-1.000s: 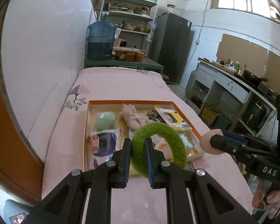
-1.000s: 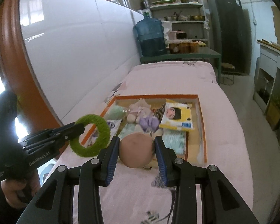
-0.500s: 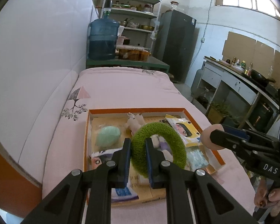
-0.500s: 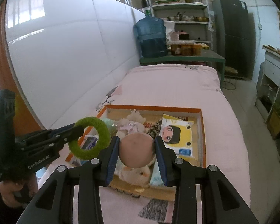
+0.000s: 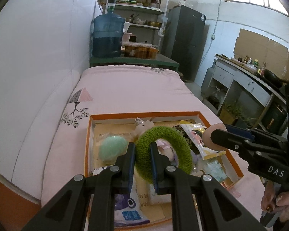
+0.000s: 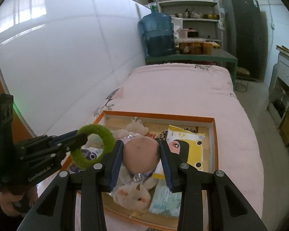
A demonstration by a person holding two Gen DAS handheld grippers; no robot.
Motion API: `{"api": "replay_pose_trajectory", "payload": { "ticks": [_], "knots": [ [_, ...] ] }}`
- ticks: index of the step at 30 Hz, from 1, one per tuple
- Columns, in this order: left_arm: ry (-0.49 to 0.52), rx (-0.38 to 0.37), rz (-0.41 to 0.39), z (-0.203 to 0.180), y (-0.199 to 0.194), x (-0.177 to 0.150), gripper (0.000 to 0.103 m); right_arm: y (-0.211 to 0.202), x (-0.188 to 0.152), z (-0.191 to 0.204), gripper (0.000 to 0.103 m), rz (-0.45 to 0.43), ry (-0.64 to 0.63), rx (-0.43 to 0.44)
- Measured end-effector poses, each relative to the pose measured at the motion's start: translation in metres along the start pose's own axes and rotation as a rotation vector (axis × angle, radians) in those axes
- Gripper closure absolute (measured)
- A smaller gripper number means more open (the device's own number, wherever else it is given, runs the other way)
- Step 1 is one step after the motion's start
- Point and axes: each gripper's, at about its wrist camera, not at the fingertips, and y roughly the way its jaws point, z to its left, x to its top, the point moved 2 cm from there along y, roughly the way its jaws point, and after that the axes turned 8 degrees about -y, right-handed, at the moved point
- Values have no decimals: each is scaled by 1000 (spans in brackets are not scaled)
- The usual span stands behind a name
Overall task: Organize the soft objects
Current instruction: 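Carry the green ring and the pink ball over the box lid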
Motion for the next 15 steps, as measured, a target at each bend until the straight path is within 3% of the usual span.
{"api": "replay_pose_trajectory", "payload": {
  "ticks": [15],
  "knots": [
    [-6,28,40,8,29,0,87,40,12,-15,64,29,31,11]
  ]
}}
